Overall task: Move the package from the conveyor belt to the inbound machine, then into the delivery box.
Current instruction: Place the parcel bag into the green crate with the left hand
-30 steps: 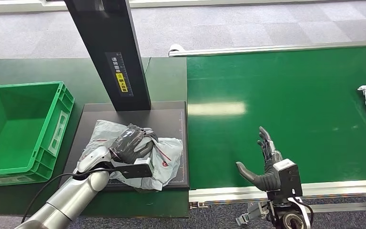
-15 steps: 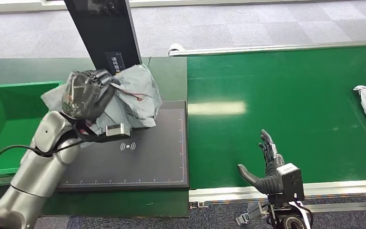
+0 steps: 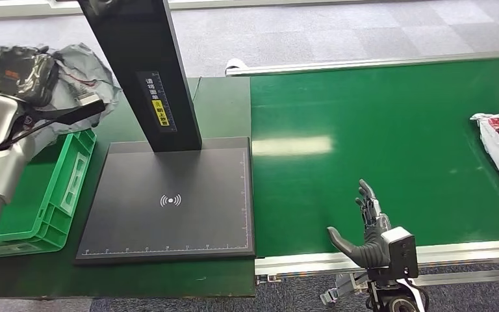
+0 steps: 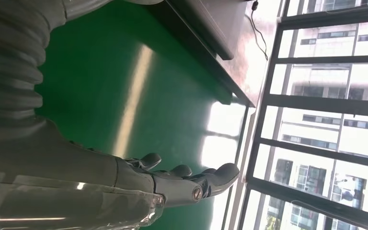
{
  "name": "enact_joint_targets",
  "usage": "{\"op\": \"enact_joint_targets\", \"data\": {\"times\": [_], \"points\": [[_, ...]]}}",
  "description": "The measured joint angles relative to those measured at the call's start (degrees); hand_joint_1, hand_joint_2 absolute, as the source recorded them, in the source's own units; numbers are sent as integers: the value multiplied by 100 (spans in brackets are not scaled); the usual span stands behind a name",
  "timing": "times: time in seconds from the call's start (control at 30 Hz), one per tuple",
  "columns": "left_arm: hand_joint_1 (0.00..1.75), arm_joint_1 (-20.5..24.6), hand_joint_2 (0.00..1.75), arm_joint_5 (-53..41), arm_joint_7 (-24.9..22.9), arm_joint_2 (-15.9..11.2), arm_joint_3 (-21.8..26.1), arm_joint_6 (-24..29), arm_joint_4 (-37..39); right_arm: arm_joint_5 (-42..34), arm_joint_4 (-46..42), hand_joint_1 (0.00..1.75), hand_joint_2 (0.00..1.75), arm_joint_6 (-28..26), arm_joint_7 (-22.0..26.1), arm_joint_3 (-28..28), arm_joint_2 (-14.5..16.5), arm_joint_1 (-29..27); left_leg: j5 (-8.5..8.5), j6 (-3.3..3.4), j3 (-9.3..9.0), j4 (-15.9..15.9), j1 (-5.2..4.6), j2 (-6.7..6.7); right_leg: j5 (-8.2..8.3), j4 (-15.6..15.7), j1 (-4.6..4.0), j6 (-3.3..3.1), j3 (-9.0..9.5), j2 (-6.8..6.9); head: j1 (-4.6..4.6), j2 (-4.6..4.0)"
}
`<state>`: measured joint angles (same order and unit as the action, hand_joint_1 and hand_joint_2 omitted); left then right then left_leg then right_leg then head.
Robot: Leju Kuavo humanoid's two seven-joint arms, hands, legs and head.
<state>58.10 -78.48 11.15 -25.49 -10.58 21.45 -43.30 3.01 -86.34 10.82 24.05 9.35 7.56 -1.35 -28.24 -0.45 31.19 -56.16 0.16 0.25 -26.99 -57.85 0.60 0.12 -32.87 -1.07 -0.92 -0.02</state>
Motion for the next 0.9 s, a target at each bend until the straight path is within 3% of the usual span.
{"op": "enact_joint_targets", "data": {"times": [0.17, 0.43, 0.9], "points": [[175, 86, 175, -61, -15, -480, 75, 12, 995, -6, 77, 0, 175, 0, 6, -63, -47, -4, -2, -4, 11, -1, 3, -5, -2, -1, -5, -2, -10, 3, 2, 0], [175, -125, 175, 98, -78, -961, 173, -34, 1680, -8, 88, 0, 175, -2, 6, -91, -62, -75, -4, -4, 20, -1, 1, -10, -3, 2, -2, -2, -15, 8, 4, 0], [175, -316, 175, 114, -75, -1123, 233, -36, 1879, -8, 88, 0, 175, -2, 6, -91, -63, -77, -3, -5, 22, -1, 3, -17, -2, 2, -3, -2, -13, 11, 3, 0]]}}
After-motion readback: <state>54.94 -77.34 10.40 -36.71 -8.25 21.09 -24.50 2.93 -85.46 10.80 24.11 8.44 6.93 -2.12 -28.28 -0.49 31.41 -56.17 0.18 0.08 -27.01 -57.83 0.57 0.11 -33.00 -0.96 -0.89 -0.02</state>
